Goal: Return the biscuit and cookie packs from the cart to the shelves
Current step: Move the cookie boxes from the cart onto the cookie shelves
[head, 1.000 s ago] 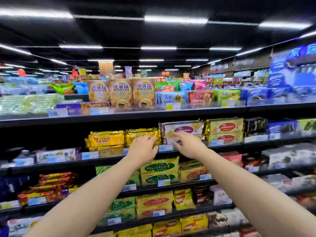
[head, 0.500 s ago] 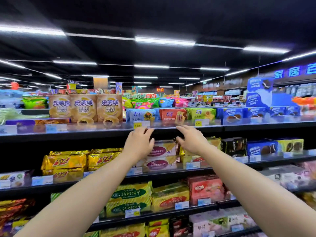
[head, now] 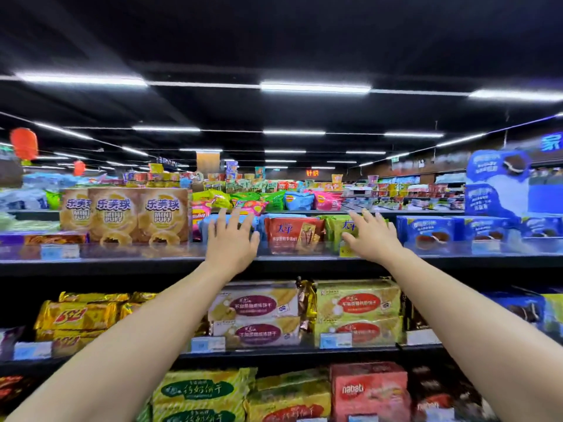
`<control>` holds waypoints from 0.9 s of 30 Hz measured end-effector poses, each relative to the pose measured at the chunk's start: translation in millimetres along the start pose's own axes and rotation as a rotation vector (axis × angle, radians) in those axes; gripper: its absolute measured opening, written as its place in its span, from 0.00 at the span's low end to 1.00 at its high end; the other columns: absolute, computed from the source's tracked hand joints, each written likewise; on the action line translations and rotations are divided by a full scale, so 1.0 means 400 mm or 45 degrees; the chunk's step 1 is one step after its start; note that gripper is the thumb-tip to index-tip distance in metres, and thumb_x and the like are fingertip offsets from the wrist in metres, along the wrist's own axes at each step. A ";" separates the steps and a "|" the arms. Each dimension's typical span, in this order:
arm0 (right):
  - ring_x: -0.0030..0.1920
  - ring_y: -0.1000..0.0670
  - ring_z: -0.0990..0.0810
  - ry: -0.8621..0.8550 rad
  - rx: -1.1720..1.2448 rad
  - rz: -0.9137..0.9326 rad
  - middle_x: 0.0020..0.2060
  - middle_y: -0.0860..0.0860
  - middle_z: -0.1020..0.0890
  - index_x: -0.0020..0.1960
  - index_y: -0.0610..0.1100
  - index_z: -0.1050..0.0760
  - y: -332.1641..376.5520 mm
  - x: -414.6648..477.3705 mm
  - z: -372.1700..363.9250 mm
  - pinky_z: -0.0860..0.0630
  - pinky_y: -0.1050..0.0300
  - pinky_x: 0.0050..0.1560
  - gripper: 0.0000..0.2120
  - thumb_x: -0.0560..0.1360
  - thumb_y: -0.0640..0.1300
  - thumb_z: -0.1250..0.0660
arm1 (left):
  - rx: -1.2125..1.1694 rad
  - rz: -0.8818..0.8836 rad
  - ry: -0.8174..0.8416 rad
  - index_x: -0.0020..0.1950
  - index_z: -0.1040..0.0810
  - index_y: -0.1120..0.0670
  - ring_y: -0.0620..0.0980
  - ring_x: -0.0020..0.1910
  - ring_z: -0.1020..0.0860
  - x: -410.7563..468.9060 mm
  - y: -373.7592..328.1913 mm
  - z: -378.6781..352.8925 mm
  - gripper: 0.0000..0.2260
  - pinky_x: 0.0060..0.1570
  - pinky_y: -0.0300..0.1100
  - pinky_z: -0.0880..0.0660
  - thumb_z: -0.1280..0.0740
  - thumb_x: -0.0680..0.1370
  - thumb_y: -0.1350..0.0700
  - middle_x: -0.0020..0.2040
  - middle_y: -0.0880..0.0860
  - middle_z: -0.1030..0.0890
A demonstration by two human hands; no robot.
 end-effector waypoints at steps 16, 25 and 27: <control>0.81 0.42 0.51 -0.085 0.001 0.122 0.81 0.46 0.47 0.82 0.52 0.49 -0.005 -0.035 -0.049 0.48 0.41 0.79 0.30 0.83 0.63 0.51 | -0.037 -0.083 -0.160 0.77 0.35 0.51 0.61 0.78 0.45 -0.033 -0.020 -0.048 0.23 0.77 0.62 0.51 0.46 0.83 0.45 0.78 0.58 0.38; 0.78 0.44 0.38 -0.598 0.102 0.356 0.76 0.44 0.33 0.74 0.43 0.30 -0.004 -0.262 -0.168 0.44 0.43 0.78 0.22 0.82 0.47 0.37 | -0.145 -0.666 -0.392 0.64 0.21 0.57 0.60 0.67 0.28 -0.227 -0.117 -0.160 0.15 0.71 0.55 0.35 0.36 0.80 0.53 0.64 0.57 0.23; 0.75 0.42 0.33 -0.591 0.105 0.408 0.74 0.43 0.29 0.71 0.43 0.26 0.001 -0.299 -0.226 0.39 0.42 0.76 0.21 0.79 0.45 0.33 | -0.138 -0.690 -0.378 0.62 0.21 0.58 0.60 0.66 0.28 -0.265 -0.106 -0.198 0.14 0.69 0.54 0.34 0.36 0.79 0.54 0.63 0.57 0.23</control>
Point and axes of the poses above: each hand's wrist, its own x-axis towards the middle knuckle, its own z-axis out of the back of the hand, y = z × x, the point moved 2 cm from there along x, towards the middle knuckle
